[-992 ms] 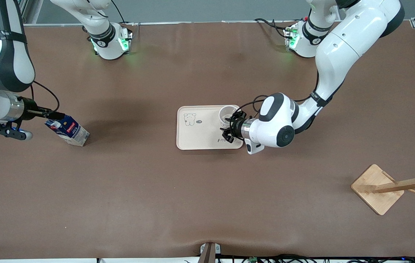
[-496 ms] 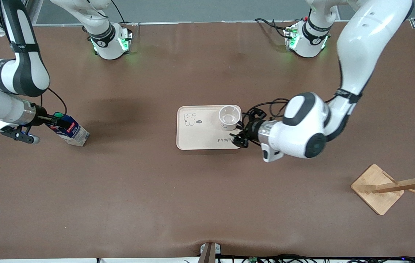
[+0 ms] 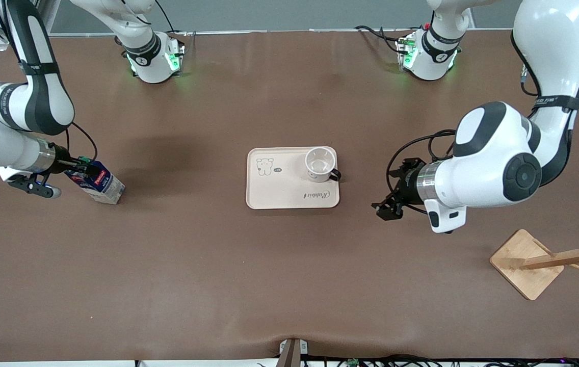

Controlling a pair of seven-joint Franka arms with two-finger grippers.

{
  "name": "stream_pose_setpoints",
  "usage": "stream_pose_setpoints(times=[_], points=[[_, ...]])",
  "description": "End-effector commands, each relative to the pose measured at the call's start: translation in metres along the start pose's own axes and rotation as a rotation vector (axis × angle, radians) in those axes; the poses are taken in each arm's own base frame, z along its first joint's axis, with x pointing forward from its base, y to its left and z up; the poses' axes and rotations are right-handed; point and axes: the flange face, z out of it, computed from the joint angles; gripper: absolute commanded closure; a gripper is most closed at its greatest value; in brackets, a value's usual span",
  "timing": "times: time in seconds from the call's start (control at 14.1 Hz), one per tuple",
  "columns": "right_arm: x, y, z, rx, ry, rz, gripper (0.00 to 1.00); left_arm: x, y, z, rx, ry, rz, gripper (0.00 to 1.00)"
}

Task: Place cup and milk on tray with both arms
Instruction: 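Grasp the milk carton with the right gripper while the left gripper withdraws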

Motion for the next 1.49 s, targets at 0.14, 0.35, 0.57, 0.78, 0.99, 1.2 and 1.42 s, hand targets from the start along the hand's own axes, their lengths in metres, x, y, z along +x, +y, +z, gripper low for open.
stream_pose_setpoints(times=[0.14, 0.35, 0.57, 0.78, 0.99, 1.2, 1.42], points=[[-0.01, -0.004, -0.024, -0.029, -0.108, -0.02, 1.0, 0.013, -0.015, -0.024, 0.063, 0.228, 0.25, 0.0], [-0.023, -0.04, -0.077, -0.053, -0.149, -0.116, 1.0, 0.041, -0.037, -0.06, 0.097, 0.286, 0.4, 0.0], [-0.043, -0.09, -0.125, -0.088, -0.169, -0.194, 1.0, 0.066, -0.064, -0.091, 0.151, 0.287, 0.565, 0.0], [-0.056, -0.113, -0.15, -0.104, -0.171, -0.237, 1.0, 0.089, -0.095, -0.131, 0.161, 0.313, 0.609, 0.0], [-0.07, -0.137, -0.163, -0.11, -0.173, -0.263, 1.0, 0.096, -0.11, -0.156, 0.171, 0.343, 0.724, 0.0], [-0.095, -0.183, -0.164, -0.082, -0.19, -0.191, 1.0, 0.105, -0.131, -0.184, 0.175, 0.384, 0.748, 0.0], [-0.122, -0.243, -0.155, 0.008, -0.218, -0.134, 1.0, 0.106, -0.147, -0.206, 0.174, 0.417, 0.754, 0.0]])
